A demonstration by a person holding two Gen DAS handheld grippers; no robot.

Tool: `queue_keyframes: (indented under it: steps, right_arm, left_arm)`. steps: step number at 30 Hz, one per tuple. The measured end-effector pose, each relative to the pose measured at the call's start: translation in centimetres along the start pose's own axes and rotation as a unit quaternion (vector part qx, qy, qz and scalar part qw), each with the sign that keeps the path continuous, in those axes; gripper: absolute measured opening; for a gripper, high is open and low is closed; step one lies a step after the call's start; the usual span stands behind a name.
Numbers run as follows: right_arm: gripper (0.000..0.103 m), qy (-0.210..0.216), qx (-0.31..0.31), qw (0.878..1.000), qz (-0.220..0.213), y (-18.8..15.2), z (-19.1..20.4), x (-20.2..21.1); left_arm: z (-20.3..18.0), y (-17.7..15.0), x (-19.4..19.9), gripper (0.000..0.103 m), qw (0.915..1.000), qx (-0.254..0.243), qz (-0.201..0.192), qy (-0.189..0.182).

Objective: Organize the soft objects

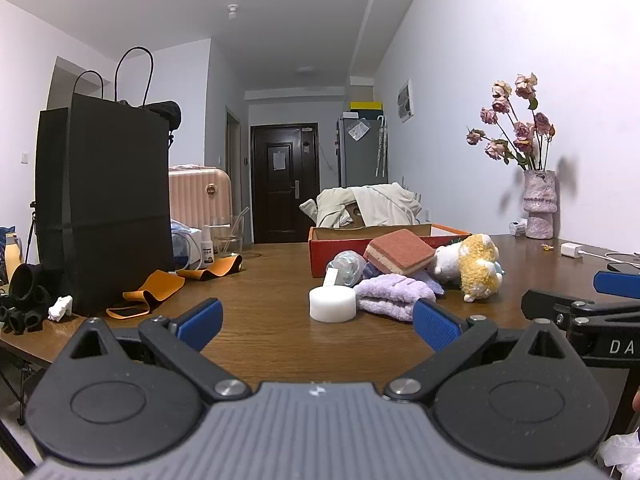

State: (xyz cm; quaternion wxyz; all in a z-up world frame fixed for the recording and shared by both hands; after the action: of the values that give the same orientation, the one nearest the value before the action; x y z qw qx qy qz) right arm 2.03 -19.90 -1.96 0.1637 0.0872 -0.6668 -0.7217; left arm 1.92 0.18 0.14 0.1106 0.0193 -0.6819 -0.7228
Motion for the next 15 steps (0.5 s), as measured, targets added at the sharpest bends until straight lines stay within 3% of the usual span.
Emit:
queue_keyframes:
  steps: [15]
  right_arm:
    - [0.103, 0.001, 0.0, 1.0, 0.005, -0.17, 0.08, -0.1]
  left_arm:
    - [-0.05, -0.02, 0.06, 0.103, 1.0, 0.0, -0.001, -0.001]
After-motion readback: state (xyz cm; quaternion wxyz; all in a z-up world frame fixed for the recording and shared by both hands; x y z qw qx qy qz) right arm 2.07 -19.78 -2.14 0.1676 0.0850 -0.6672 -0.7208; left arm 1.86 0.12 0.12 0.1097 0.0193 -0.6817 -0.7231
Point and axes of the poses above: each gripper's, at about its wrist camera, not at the fingertips, and x roughly against the way its jaws point, z to its left, y to its top, the point moved 2 cm from there along -x, roughly the way its jaws point, and after that the axes turned 12 degrees about y, right-handed, at the moved point
